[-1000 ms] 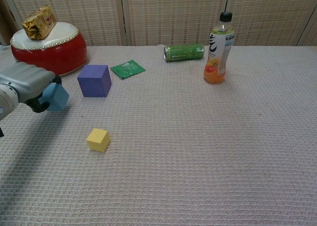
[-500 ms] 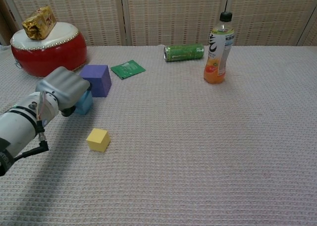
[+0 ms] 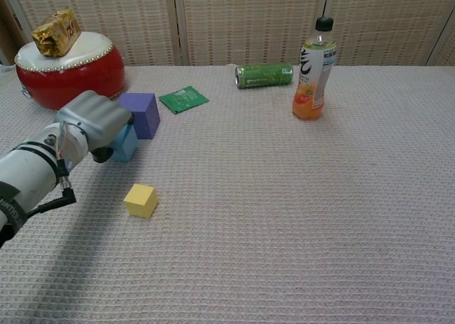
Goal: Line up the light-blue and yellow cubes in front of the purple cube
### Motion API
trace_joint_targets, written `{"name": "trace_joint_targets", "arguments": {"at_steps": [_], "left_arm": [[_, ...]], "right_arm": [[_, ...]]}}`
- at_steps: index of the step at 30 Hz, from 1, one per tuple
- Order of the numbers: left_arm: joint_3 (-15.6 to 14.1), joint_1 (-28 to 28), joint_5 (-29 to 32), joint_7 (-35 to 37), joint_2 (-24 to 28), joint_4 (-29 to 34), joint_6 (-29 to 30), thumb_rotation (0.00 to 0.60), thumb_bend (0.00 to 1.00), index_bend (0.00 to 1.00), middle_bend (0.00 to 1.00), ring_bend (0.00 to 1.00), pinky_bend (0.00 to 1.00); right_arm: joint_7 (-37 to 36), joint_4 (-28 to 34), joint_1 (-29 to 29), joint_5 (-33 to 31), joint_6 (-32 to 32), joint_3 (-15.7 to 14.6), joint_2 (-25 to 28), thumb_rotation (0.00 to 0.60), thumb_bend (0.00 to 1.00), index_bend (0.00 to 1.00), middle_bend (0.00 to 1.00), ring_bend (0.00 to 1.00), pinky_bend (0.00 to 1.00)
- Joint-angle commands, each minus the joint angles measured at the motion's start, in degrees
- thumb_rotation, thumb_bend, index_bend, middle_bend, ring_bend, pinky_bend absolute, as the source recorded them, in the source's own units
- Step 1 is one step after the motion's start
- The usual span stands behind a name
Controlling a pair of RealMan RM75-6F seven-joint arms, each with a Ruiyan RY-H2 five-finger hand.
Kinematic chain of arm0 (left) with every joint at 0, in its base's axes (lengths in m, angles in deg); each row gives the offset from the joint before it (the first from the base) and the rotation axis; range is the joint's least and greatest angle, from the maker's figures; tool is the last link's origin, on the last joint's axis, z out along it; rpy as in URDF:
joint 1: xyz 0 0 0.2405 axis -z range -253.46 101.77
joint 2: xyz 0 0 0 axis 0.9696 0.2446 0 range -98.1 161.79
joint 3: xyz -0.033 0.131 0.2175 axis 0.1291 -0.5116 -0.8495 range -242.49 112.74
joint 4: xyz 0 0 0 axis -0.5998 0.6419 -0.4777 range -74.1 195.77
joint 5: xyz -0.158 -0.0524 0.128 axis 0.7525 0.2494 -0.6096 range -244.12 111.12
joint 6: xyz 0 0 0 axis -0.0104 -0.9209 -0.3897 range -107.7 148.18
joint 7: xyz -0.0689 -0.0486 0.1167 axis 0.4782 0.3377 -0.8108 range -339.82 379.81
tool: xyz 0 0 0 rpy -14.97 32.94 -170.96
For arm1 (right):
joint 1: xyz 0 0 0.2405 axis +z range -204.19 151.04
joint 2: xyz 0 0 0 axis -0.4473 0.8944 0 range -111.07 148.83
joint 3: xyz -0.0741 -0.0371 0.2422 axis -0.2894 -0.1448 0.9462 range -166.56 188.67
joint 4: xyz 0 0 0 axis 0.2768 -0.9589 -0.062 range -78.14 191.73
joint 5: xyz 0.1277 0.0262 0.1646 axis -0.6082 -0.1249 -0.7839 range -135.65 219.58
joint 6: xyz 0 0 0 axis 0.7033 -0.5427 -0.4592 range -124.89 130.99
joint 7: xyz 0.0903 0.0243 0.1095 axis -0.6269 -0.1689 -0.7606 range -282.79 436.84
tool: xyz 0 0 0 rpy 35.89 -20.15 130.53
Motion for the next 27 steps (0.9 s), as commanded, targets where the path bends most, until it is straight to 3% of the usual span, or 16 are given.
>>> {"name": "trace_joint_targets", "arguments": {"at_steps": [1, 14, 21, 27], "left_arm": [[0.1, 0.5, 0.5, -0.8, 0.1, 0.1, -0.3, 0.6, 0.42, 0.56, 1.0, 1.0, 1.0], [0.2, 2.2, 2.8, -2.4, 0.2, 0.1, -1.2, 0.6, 0.42, 0.55, 1.0, 1.0, 1.0], [-0.6, 2.4, 3.1, -1.9, 0.1, -0.6, -1.8, 0.6, 0.42, 0.39, 1.0, 1.0, 1.0], [-1.0, 2.5, 2.1, -0.8, 0.1, -0.6, -1.7, 0.6, 0.42, 0.32, 1.0, 1.0, 1.0]], "right_arm": [[0.2, 0.0, 0.1, -0.1, 0.2, 0.0, -0.1, 0.498, 0.0, 0.0, 0.0, 0.0, 0.0], [0.7, 0.0, 0.3, -0.7, 0.7, 0.0, -0.2, 0.499, 0.0, 0.0, 0.0, 0.0, 0.0], [0.9, 0.2, 0.2, -0.6, 0.5, -0.1, -0.2, 0.498, 0.0, 0.0, 0.0, 0.0, 0.0], [1.3, 0.3, 0.3, -0.9, 0.7, -0.1, -0.1, 0.499, 0.0, 0.0, 0.0, 0.0, 0.0]]}}
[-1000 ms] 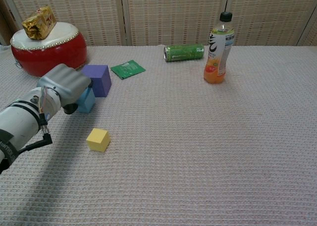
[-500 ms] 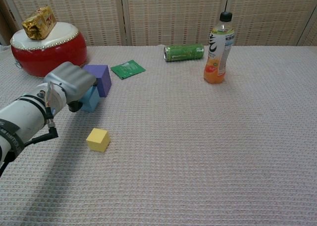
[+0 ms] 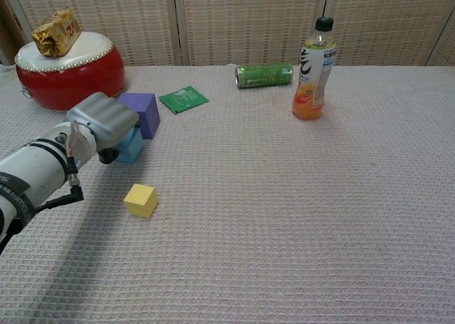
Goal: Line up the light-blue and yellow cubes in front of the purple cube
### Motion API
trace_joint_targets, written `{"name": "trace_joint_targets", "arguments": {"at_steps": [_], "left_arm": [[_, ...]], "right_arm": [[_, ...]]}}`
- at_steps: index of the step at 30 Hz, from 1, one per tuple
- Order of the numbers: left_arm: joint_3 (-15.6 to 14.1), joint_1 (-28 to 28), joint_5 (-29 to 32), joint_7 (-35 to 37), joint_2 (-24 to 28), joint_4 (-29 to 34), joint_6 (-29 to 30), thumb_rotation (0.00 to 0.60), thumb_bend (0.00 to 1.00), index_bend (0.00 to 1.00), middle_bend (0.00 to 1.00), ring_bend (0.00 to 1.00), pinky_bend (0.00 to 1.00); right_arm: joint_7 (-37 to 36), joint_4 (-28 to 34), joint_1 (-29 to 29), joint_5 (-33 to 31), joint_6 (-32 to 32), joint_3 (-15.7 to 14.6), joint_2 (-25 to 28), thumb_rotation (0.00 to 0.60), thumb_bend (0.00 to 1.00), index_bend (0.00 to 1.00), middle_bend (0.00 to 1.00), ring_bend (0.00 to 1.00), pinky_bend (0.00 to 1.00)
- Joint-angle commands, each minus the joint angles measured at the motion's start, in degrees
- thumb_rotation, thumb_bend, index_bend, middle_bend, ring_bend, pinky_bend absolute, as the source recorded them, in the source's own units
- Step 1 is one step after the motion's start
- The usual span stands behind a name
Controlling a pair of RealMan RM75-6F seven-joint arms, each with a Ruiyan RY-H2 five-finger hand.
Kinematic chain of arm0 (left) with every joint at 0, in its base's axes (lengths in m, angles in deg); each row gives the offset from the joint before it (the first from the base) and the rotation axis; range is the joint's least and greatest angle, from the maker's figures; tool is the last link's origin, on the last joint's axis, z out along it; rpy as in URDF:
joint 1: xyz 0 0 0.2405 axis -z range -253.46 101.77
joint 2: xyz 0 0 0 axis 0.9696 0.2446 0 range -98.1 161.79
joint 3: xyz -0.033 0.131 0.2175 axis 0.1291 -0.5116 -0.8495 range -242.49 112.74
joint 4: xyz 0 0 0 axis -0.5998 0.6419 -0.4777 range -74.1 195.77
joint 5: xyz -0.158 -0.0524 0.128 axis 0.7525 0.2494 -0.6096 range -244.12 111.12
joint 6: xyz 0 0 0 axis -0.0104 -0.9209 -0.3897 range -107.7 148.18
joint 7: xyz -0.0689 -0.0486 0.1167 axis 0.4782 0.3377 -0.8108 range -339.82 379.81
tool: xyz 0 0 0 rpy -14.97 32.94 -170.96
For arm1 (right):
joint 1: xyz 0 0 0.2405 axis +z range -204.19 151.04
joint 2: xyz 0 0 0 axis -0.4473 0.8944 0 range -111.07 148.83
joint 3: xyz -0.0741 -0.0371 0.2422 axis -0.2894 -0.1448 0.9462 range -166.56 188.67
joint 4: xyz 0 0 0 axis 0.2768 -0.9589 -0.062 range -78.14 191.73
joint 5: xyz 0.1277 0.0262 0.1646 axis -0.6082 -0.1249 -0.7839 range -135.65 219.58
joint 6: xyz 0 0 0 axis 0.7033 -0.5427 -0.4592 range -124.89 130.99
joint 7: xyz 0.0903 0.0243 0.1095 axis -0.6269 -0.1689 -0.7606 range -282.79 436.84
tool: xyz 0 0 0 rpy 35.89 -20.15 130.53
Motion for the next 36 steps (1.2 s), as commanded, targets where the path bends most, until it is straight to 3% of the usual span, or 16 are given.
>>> {"name": "trace_joint_targets", "arguments": {"at_steps": [1, 11, 19, 26, 29, 36], "left_arm": [[-0.2, 0.1, -0.2, 0.1, 0.1, 0.1, 0.0, 0.6, 0.42, 0.31, 1.0, 1.0, 1.0], [-0.8, 0.2, -0.2, 0.5, 0.5, 0.4, -0.1, 0.6, 0.42, 0.2, 1.0, 1.0, 1.0], [-1.9, -0.4, -1.6, 0.3, 1.3, 3.7, 2.1, 0.6, 0.42, 0.19, 1.0, 1.0, 1.0], [-7.1, -3.9, -10.8, 3.3, 5.1, 12.4, 8.7, 0.6, 0.42, 0.19, 1.0, 1.0, 1.0], [-9.2, -6.6, -11.5, 5.3, 6.9, 15.0, 9.8, 0.6, 0.42, 0.19, 1.0, 1.0, 1.0], [-11.8, -9.5, -12.3, 8.3, 8.7, 14.2, 8.2, 0.6, 0.42, 0.22, 1.0, 1.0, 1.0]], "right_arm": [[0.2, 0.0, 0.0, -0.1, 0.0, 0.0, 0.0, 0.499, 0.0, 0.0, 0.0, 0.0, 0.0], [1.1, 0.7, 0.1, -0.5, 0.5, -0.2, 0.6, 0.499, 0.0, 0.0, 0.0, 0.0, 0.0], [1.2, 1.0, 0.0, -0.6, 0.4, -0.3, 0.7, 0.498, 0.0, 0.0, 0.0, 0.0, 0.0], [1.0, 1.5, -0.3, 0.2, 0.0, -0.7, 1.1, 0.499, 0.0, 0.0, 0.0, 0.0, 0.0], [0.7, 1.8, -0.5, 0.9, -0.5, -0.9, 1.3, 0.498, 0.0, 0.0, 0.0, 0.0, 0.0], [1.2, 2.4, -0.8, 1.7, -0.9, -1.4, 1.5, 0.497, 0.0, 0.0, 0.0, 0.0, 0.0]]}}
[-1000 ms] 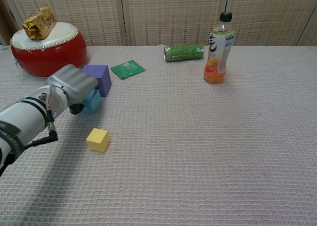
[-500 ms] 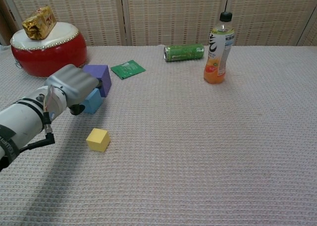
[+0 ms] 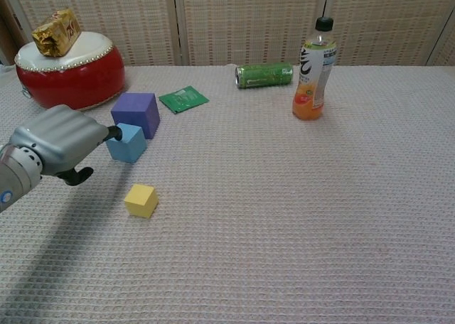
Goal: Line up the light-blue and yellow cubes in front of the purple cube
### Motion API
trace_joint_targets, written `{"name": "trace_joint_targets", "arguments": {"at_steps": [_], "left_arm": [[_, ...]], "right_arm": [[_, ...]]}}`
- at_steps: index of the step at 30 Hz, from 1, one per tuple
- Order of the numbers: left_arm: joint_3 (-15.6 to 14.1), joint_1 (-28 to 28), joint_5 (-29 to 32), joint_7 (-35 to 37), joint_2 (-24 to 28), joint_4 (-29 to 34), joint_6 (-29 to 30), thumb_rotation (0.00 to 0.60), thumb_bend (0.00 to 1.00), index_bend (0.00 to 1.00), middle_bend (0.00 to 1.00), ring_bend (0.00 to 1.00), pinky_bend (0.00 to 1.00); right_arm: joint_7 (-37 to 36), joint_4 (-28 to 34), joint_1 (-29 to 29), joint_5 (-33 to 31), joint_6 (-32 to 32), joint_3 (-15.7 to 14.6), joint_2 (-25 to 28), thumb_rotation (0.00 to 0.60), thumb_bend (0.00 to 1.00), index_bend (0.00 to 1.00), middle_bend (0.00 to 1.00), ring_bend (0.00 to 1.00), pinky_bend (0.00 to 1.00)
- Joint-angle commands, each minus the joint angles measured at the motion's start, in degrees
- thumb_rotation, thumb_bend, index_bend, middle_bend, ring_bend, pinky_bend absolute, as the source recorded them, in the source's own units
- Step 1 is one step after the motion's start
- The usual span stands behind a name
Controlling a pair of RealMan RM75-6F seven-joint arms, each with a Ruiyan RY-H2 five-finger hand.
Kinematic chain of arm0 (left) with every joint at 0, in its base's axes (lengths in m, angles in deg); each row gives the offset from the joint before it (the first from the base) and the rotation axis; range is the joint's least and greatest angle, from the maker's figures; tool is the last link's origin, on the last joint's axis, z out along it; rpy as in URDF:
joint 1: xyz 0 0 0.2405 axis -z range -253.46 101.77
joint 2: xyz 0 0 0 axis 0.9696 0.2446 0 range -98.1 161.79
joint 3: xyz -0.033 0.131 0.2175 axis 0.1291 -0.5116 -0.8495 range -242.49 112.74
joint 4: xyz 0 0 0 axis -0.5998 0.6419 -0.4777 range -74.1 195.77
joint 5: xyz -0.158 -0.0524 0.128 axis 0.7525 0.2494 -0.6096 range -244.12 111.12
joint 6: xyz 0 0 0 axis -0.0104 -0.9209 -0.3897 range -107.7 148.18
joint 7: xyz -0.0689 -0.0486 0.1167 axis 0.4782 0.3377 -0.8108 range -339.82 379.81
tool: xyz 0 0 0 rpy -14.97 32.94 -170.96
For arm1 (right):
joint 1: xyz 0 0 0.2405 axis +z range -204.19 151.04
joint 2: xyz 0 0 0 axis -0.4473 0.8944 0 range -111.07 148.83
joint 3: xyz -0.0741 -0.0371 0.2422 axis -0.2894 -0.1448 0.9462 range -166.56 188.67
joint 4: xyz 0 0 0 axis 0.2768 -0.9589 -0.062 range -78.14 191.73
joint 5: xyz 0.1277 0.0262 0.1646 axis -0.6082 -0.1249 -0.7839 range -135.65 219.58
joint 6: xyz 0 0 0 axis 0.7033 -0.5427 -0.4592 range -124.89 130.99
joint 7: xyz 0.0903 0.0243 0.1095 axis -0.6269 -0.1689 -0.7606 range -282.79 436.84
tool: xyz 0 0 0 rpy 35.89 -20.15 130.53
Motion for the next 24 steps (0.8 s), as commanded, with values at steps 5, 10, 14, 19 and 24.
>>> {"name": "trace_joint_targets", "arguments": {"at_steps": [5, 10, 14, 19, 24], "left_arm": [[-0.8, -1.4, -0.2, 0.2, 0.3, -1.6, -2.0, 0.6, 0.42, 0.23, 1.0, 1.0, 1.0], [-0.6, -1.8, -0.4, 0.7, 0.6, -1.5, -3.0, 0.6, 0.42, 0.23, 1.0, 1.0, 1.0], [-1.0, -2.2, -1.9, 0.8, 0.4, -1.2, -2.8, 0.6, 0.42, 0.24, 1.0, 1.0, 1.0], [-0.8, -2.4, -1.7, 0.3, 0.0, -1.5, -3.3, 0.6, 0.42, 0.24, 1.0, 1.0, 1.0], [-0.5, -2.6, -2.3, 0.7, -0.2, -1.7, -3.5, 0.6, 0.42, 0.24, 1.0, 1.0, 1.0]], "right_arm": [[0.5, 0.2, 0.0, 0.1, 0.1, -0.1, -0.2, 0.499, 0.0, 0.0, 0.0, 0.0, 0.0], [0.4, 0.1, -0.1, -0.5, -0.1, 0.2, -0.1, 0.498, 0.0, 0.0, 0.0, 0.0, 0.0], [0.4, 0.1, 0.0, -0.6, 0.4, 0.1, -0.1, 0.499, 0.0, 0.0, 0.0, 0.0, 0.0], [0.3, 0.3, -0.2, 0.0, 0.0, 0.0, 0.1, 0.499, 0.0, 0.0, 0.0, 0.0, 0.0], [0.0, 0.3, -0.3, 0.0, -0.3, 0.1, 0.2, 0.499, 0.0, 0.0, 0.0, 0.0, 0.0]]}}
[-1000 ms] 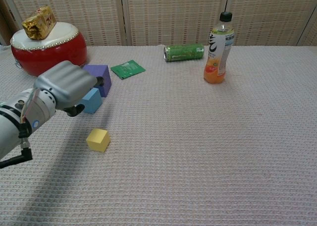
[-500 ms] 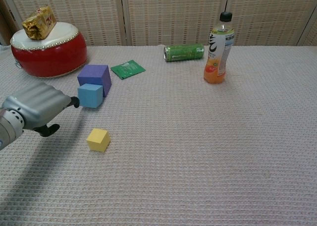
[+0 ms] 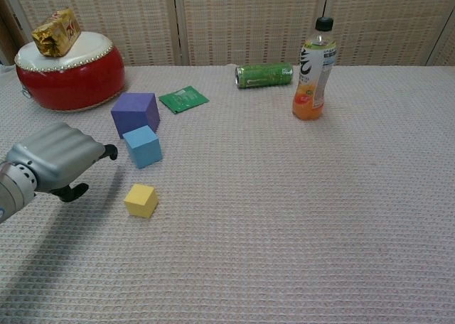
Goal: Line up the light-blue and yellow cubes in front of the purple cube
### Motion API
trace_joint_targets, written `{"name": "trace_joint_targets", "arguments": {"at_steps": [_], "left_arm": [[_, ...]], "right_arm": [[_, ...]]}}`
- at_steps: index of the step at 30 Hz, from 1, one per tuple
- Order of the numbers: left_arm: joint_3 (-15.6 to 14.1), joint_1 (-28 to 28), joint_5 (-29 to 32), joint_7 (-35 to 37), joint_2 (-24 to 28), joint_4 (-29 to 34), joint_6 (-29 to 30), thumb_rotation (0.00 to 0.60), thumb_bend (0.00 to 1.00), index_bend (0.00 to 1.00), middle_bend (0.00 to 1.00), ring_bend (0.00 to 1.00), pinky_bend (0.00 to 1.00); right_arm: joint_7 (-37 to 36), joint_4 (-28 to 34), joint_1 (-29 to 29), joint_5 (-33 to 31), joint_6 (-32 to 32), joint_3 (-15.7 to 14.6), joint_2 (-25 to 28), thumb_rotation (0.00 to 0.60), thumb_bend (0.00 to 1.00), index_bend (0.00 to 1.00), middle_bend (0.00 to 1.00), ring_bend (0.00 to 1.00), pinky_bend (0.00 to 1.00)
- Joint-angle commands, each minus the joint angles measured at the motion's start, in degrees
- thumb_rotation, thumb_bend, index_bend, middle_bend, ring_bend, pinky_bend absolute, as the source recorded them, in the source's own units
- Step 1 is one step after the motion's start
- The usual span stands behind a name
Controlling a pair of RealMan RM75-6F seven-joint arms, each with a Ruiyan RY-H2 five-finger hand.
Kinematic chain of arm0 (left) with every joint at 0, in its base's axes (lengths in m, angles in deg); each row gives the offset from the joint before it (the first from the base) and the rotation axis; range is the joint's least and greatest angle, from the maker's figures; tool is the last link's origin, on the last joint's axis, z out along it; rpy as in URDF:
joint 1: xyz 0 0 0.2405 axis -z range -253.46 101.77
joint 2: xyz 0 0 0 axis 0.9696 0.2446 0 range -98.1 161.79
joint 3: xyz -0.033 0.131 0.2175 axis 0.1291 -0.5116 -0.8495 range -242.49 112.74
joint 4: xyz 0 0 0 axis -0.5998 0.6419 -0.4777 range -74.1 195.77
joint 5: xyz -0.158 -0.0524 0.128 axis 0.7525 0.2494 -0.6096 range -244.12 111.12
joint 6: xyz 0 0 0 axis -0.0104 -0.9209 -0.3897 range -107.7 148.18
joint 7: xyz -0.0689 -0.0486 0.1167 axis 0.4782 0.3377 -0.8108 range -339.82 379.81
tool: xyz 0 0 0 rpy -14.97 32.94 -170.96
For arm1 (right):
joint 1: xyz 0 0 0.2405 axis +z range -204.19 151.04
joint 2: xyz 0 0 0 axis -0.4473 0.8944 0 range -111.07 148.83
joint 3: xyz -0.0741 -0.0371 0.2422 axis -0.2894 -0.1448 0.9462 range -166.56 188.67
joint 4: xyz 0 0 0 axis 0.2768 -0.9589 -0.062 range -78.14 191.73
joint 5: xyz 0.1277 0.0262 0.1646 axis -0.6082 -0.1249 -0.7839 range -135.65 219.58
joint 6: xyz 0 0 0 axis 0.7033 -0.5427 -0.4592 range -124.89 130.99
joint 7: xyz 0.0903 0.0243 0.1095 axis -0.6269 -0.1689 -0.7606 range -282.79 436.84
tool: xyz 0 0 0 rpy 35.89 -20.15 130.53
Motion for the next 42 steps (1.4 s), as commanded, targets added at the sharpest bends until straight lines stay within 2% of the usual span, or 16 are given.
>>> {"name": "trace_joint_targets", "arguments": {"at_steps": [1, 7, 14, 23, 29, 42], "left_arm": [[0.0, -0.1, -0.4, 0.2, 0.0, 0.1, 0.1, 0.6, 0.42, 0.24, 1.0, 1.0, 1.0], [-1.4, -0.9, -4.2, 0.8, -0.2, 4.1, 1.2, 0.6, 0.42, 0.26, 1.0, 1.0, 1.0], [-0.8, -0.3, -5.9, 0.8, -1.9, 5.2, -0.2, 0.6, 0.42, 0.26, 1.0, 1.0, 1.0], [1.4, 1.4, -5.7, -1.0, -5.1, 0.1, -2.2, 0.6, 0.42, 0.2, 1.0, 1.0, 1.0], [2.9, 1.1, -2.5, -3.2, -4.8, -1.3, -1.7, 0.6, 0.41, 0.2, 1.0, 1.0, 1.0], [2.8, 0.4, -1.1, -2.9, -4.1, -2.3, -2.3, 0.6, 0.41, 0.22, 1.0, 1.0, 1.0]], "right_arm": [[0.0, 0.0, 0.0, 0.0, 0.0, 0.0, 0.0, 0.5, 0.0, 0.0, 0.0, 0.0, 0.0], [0.2, 0.1, 0.2, 0.2, 0.7, -0.3, -0.1, 0.499, 0.0, 0.0, 0.0, 0.0, 0.0], [-0.1, 0.6, -0.1, 1.0, 0.1, -0.6, 0.3, 0.5, 0.0, 0.0, 0.0, 0.0, 0.0], [-0.4, 0.8, -0.2, 1.7, 0.1, -1.0, 0.6, 0.499, 0.0, 0.0, 0.0, 0.0, 0.0], [-0.8, 0.8, -0.4, 1.7, -0.4, -0.8, 0.9, 0.5, 0.0, 0.0, 0.0, 0.0, 0.0], [-0.3, 0.7, -0.4, 1.4, -0.3, -0.6, 0.6, 0.499, 0.0, 0.0, 0.0, 0.0, 0.0]]}}
